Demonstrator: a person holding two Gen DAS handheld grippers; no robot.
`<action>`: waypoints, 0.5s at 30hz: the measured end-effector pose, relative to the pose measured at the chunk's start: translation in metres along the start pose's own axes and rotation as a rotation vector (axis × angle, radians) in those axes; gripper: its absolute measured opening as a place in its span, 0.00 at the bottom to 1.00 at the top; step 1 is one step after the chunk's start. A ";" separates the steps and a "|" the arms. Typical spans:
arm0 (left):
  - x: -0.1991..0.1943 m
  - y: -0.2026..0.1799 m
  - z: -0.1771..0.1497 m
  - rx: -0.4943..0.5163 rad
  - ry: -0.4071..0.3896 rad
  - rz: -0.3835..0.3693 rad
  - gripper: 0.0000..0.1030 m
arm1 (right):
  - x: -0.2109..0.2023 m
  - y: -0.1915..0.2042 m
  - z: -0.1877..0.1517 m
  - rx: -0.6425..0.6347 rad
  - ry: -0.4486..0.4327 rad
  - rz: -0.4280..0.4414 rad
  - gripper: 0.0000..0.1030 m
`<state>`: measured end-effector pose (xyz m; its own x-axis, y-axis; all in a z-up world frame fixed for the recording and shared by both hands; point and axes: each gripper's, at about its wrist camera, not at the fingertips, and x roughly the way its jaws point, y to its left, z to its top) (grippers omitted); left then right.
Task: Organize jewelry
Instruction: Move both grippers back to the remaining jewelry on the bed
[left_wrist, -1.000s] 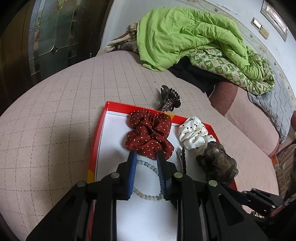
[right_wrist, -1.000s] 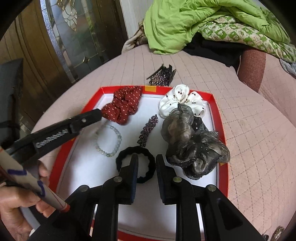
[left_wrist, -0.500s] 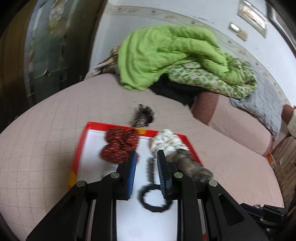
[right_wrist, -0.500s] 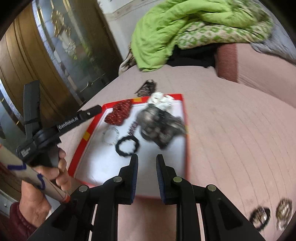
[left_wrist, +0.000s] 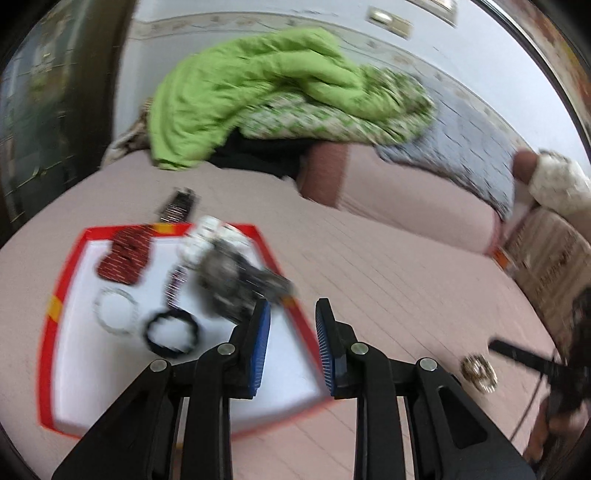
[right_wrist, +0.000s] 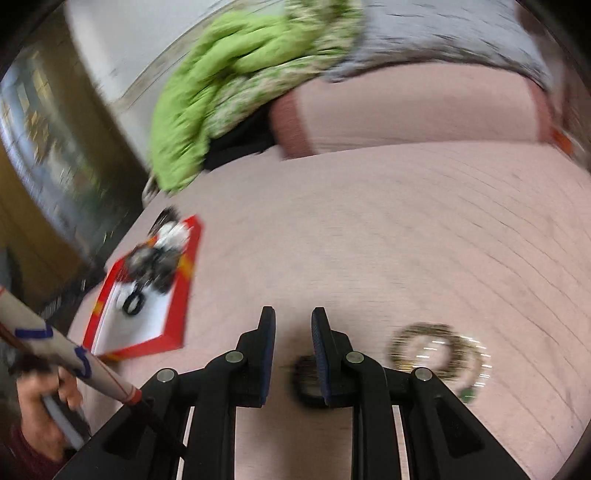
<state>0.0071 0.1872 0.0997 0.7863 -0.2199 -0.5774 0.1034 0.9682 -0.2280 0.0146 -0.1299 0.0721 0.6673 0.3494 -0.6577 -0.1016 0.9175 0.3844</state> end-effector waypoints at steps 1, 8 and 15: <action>0.002 -0.012 -0.005 0.017 0.015 -0.016 0.23 | -0.005 -0.015 0.002 0.034 -0.011 -0.017 0.21; 0.012 -0.070 -0.031 0.101 0.092 -0.082 0.24 | -0.030 -0.066 0.011 0.154 -0.065 -0.038 0.21; 0.017 -0.113 -0.048 0.162 0.146 -0.127 0.24 | -0.032 -0.083 0.009 0.199 -0.052 -0.026 0.21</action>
<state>-0.0204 0.0685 0.0782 0.6655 -0.3446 -0.6621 0.3014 0.9356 -0.1840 0.0088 -0.2191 0.0671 0.7052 0.3108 -0.6372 0.0606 0.8691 0.4910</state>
